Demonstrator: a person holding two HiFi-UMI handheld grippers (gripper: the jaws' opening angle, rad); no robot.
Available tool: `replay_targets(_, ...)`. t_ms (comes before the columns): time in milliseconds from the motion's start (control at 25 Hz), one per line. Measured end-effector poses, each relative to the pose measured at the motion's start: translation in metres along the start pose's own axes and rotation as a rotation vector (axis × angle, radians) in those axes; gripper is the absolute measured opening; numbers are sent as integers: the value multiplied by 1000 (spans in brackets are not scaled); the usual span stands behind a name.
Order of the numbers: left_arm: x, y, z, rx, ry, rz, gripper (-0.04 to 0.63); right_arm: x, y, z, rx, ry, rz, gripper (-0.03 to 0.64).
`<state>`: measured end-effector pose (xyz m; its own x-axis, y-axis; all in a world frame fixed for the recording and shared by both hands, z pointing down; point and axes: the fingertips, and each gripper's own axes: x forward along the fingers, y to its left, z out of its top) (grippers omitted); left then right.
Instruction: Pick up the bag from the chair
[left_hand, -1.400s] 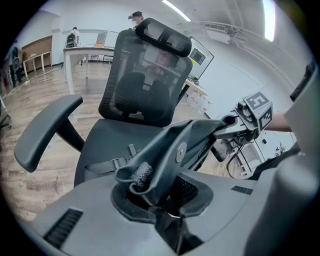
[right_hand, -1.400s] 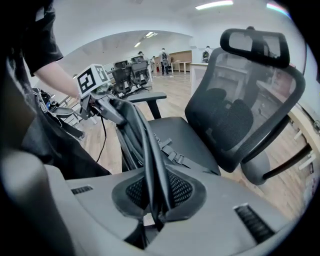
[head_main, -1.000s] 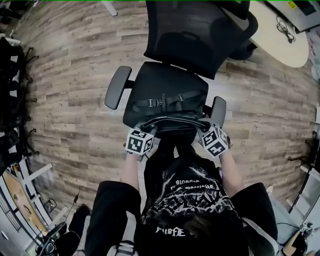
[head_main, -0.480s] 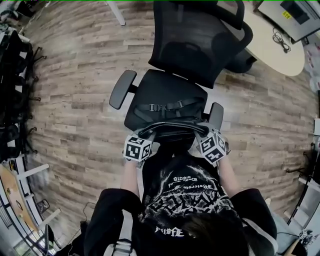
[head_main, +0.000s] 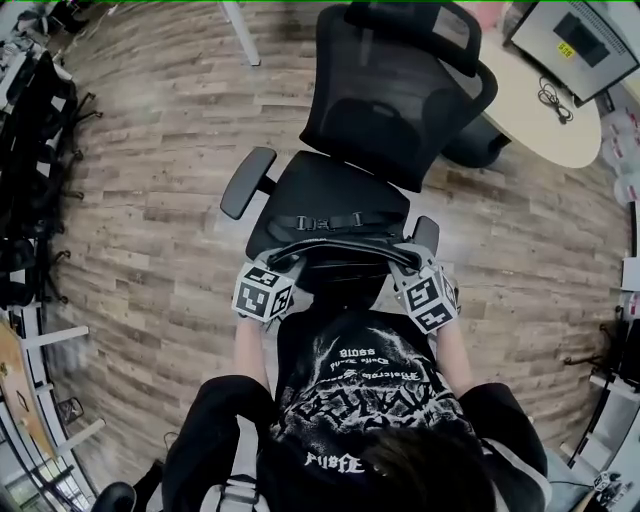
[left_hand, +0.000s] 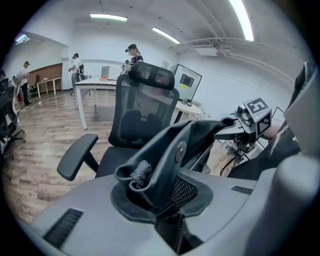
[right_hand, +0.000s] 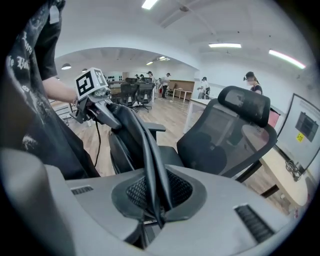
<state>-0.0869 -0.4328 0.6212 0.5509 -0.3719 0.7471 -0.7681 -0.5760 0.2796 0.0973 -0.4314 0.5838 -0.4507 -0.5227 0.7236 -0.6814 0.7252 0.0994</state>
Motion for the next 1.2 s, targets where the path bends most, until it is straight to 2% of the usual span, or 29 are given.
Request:
replay_targets(200,-19,-15,29,70,-46,-39,67,-26,-14,23,-17,-82,-9,40)
replay_targets(600,-60,-36,83,180,-153,0,67,-74,-32,67,-37,-212,-47,40)
replay_targets(880,-81,-45,115,225,-204,36,67,-96,-47,92,-45,-275,-103,41)
replay_targets(1200,-111,-53,150,292,-305,73,64,-123,-60,128,-99,-343,-171,40)
